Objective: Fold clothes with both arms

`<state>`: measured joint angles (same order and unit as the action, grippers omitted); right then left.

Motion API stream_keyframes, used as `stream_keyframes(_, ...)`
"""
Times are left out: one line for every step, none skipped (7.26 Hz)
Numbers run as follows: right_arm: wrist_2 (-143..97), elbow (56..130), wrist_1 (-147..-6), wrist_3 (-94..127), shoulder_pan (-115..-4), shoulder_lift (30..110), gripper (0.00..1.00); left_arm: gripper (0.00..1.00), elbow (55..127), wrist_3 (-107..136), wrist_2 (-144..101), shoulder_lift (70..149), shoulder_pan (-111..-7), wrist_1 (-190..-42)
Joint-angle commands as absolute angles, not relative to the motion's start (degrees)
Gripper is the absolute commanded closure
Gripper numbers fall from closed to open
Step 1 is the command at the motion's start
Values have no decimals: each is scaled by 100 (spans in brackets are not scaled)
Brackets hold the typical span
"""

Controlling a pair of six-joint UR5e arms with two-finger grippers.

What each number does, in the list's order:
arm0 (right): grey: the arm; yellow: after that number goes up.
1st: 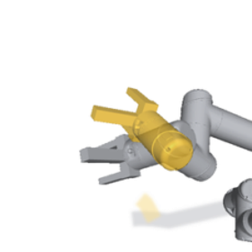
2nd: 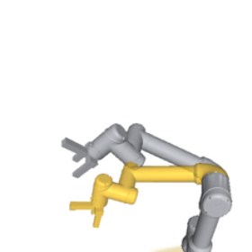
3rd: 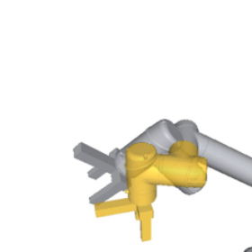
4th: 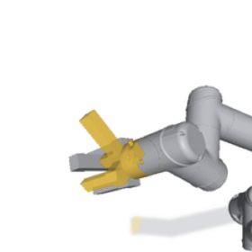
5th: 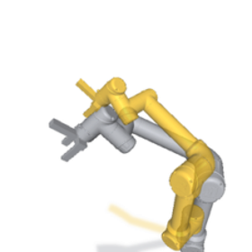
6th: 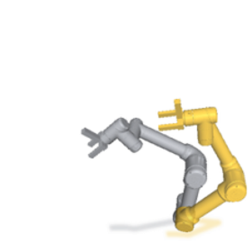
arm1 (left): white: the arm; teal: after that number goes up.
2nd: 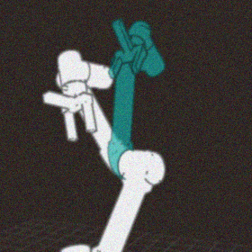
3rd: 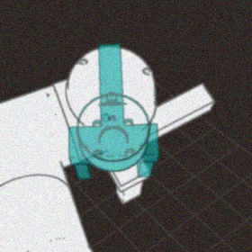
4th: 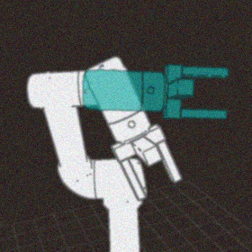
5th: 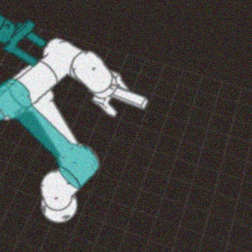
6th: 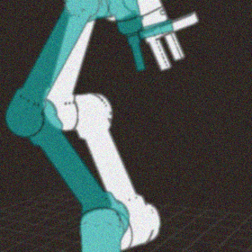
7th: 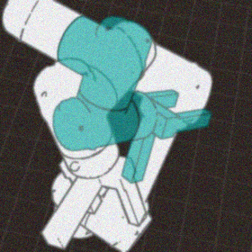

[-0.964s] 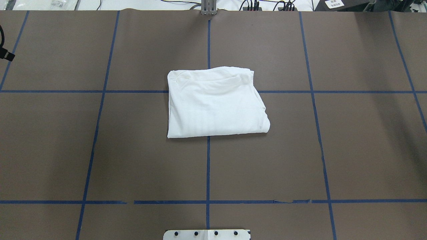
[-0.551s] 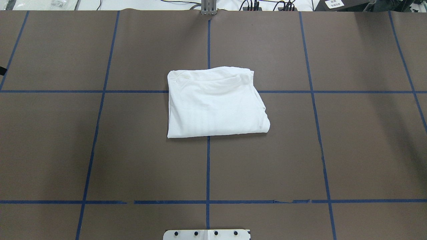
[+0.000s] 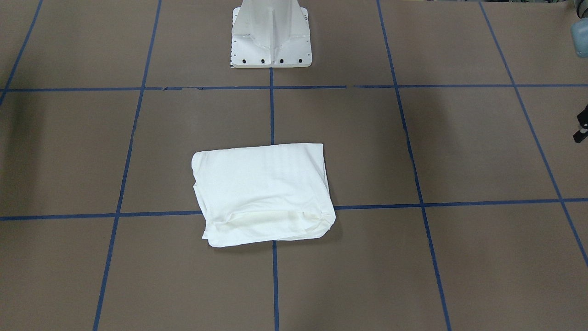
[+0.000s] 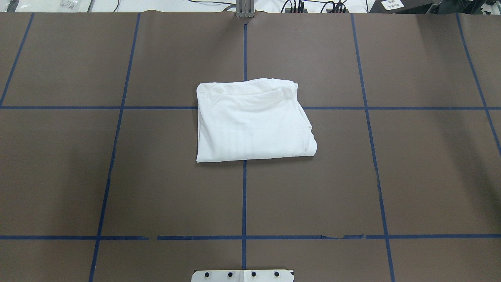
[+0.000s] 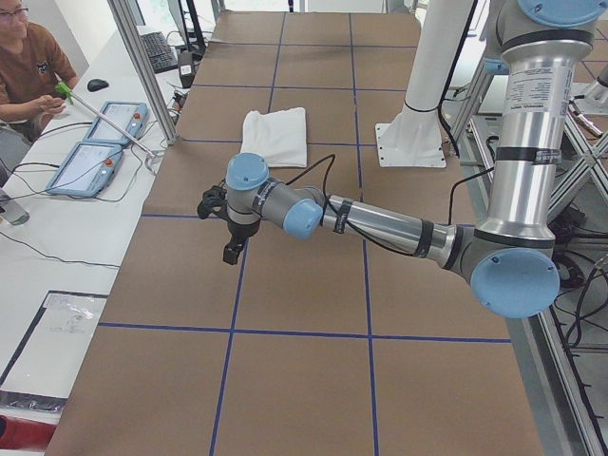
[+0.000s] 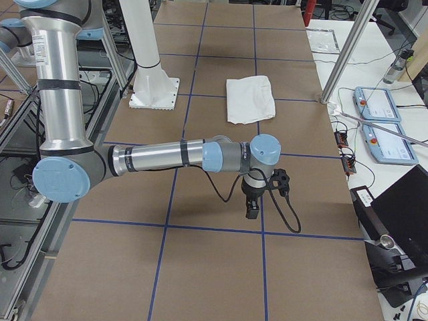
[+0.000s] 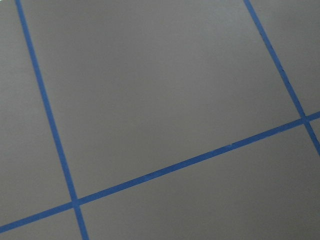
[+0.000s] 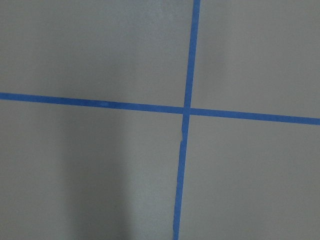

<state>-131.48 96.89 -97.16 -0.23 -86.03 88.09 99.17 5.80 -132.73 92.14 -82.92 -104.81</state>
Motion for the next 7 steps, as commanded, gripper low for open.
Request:
stream_keyframes(-13149,9826,-9695,-26,-8604,8964,0,0,9835,62,-13263,8948,-8464,-10459)
stream_keyframes(-13140,9800,-9703,-26,-8596,9008,0,0,9826,53,-13271,8825,-8464,-10485)
stream_keyframes(-13140,9791,-9712,0,-8596,9009,0,0,9861,53,-13289,8772,-8464,-10468)
stream_keyframes(-13122,9730,-9703,0,-8596,9044,0,0,9940,53,-13298,8624,-8464,-10572)
stream_keyframes(-13139,9669,-9703,70,-8596,8983,0,0,9932,79,-13394,8666,-8455,-10573)
stream_keyframes(-13157,9659,-9703,53,-8596,8956,0,0,9949,79,-13403,8762,-8455,-10582)
stream_keyframes(-13183,9694,-9703,-17,-8604,8947,0,0,10115,114,-13395,8789,-8455,-10565)
